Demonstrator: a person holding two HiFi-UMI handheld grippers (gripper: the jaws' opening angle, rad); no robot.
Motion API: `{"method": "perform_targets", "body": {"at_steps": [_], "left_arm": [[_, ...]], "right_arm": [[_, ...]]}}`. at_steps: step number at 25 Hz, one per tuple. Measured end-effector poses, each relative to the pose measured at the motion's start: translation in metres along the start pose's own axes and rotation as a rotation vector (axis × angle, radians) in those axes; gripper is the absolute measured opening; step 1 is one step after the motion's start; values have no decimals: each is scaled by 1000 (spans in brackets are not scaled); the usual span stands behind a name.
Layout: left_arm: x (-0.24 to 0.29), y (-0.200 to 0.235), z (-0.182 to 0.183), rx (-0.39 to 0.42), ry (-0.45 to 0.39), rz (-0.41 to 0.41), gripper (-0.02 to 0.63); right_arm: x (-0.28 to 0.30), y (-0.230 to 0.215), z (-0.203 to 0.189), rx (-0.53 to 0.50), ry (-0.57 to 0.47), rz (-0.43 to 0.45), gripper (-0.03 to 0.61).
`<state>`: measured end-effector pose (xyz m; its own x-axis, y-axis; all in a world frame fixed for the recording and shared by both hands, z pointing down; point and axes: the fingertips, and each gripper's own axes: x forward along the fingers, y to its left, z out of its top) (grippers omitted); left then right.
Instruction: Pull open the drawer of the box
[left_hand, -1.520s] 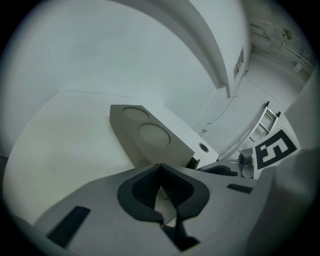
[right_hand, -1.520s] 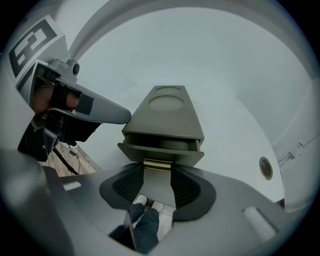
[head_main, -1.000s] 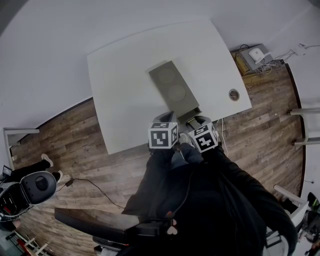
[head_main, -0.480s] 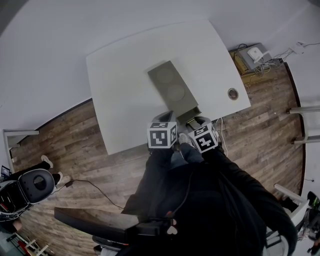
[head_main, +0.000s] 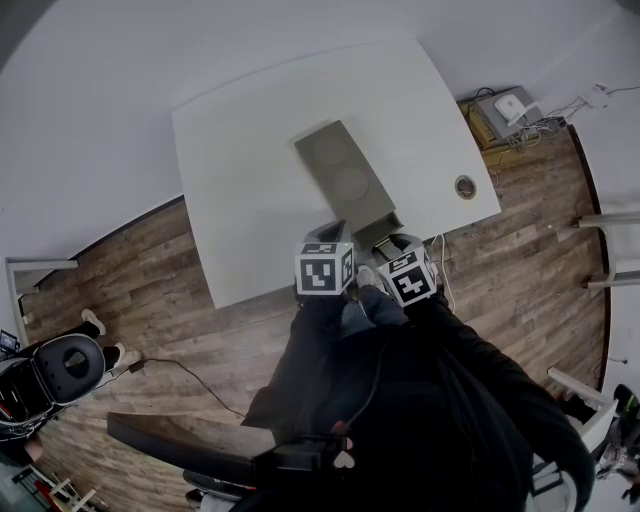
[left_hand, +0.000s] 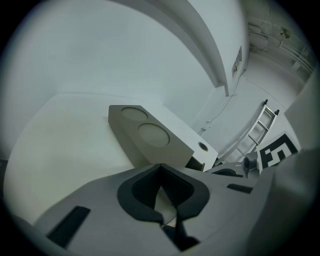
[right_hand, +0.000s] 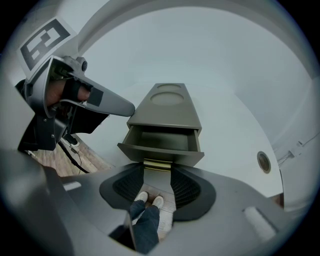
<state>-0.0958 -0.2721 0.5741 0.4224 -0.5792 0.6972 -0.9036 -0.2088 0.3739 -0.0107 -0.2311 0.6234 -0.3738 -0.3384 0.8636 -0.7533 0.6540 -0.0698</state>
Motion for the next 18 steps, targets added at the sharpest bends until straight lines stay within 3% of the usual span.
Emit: {"method": "perform_targets", "body": {"at_steps": [18], "left_arm": [[1, 1, 1, -17, -3, 1, -5]], "right_arm": [[-6, 0, -9, -6, 12, 7, 164]]}}
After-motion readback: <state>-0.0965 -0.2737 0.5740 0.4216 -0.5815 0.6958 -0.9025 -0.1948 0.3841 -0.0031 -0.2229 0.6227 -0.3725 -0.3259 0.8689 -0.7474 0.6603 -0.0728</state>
